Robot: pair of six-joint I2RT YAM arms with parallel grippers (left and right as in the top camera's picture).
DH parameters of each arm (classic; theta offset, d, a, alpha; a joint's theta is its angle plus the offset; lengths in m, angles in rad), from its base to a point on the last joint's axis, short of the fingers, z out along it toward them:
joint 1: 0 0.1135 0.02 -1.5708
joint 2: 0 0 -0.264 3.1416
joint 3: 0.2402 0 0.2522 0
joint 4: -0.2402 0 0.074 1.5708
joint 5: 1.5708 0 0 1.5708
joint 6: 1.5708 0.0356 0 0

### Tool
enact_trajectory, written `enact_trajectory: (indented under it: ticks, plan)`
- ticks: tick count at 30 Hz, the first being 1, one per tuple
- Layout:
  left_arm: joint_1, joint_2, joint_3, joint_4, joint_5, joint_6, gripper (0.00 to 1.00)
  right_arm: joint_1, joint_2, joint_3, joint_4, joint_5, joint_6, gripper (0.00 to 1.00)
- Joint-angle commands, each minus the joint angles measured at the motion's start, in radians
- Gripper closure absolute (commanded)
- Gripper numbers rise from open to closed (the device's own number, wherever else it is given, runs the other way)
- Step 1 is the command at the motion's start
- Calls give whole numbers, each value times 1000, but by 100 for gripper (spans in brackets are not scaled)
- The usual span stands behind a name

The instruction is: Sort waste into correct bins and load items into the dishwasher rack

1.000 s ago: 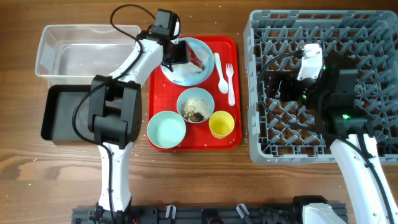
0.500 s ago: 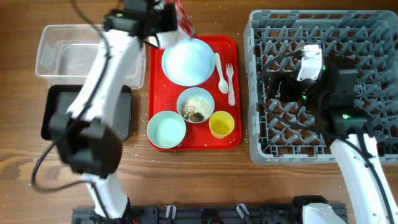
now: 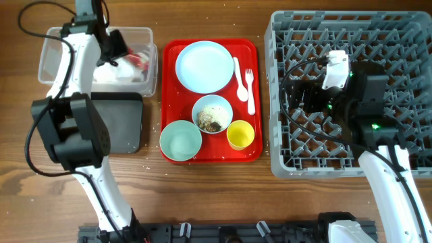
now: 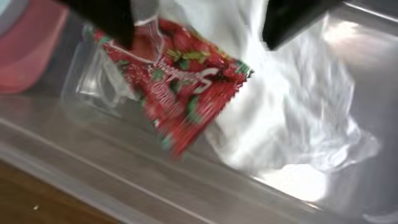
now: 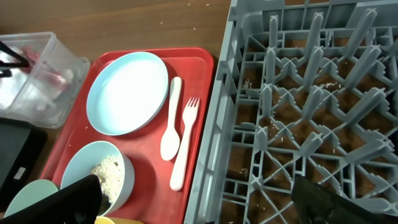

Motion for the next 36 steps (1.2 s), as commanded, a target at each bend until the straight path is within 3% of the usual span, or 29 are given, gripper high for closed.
enact_trajectory:
  ticks: [1,5,8,10,16,20,25,27,28,29,30,32,35,36]
  plan:
    - [-4,-110,76,-18,101,87,23,-2,6,20,6,-16,14,0]
    - [-62,-280,107,-105,346,95,21,-2,6,20,5,-16,14,0]
    - [-188,-278,98,-281,450,97,27,-2,6,20,5,-16,14,0]
    - [-295,-247,58,-369,449,147,32,-2,6,20,6,-16,14,0]
    - [-587,-217,-96,-400,446,138,39,-2,6,20,6,-16,14,0]
    - [-703,-215,-221,-354,266,-42,38,-2,6,20,5,-16,14,0]
    - [-774,-215,-322,-258,208,-80,50,-2,6,20,5,-16,14,0]
    - [-777,-215,-322,-243,200,-80,62,-2,6,20,3,-16,14,0]
    - [-775,-215,-322,-241,199,-79,72,-2,6,20,1,-16,14,0]
    - [-775,-215,-322,-238,197,-79,87,-2,6,20,-2,-16,14,0]
    - [-775,-215,-322,-234,197,-79,92,-2,6,20,-3,-16,14,0]
    - [-775,-216,-322,-229,198,-79,94,-2,6,20,-3,-17,15,0]
    - [-779,-216,-322,-197,198,-79,82,-2,6,20,-4,-17,15,0]
    - [-779,-216,-322,-190,201,-79,88,-2,6,20,-4,-17,15,0]
